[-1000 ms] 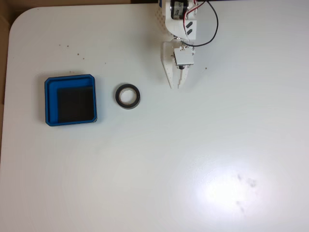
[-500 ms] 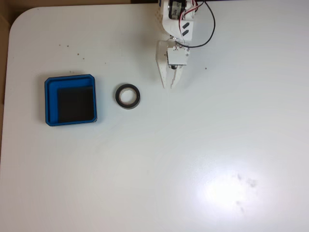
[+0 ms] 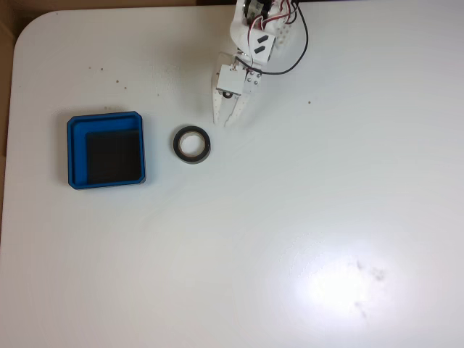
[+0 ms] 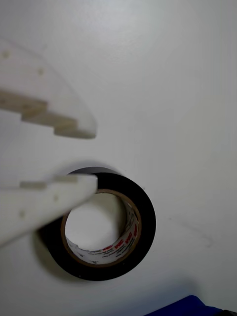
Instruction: Pick the black tape roll and drop it in the blue box
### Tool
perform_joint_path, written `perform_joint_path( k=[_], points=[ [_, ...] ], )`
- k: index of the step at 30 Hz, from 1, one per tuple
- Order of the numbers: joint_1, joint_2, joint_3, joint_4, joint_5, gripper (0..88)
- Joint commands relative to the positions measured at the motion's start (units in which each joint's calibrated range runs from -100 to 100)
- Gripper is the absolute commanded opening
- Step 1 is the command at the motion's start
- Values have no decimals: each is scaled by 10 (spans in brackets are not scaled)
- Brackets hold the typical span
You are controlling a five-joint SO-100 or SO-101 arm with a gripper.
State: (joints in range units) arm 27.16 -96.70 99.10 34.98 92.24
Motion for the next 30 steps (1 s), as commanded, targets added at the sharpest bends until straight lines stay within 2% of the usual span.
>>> perform_joint_path(
  k=[1,8,17,30],
  points=[
    [33,0,6,0,-1,11],
    [86,20,5,0,2,11],
    [86,97,-85,-7,3,11],
    [90,357,-301,0,-1,11]
  ],
)
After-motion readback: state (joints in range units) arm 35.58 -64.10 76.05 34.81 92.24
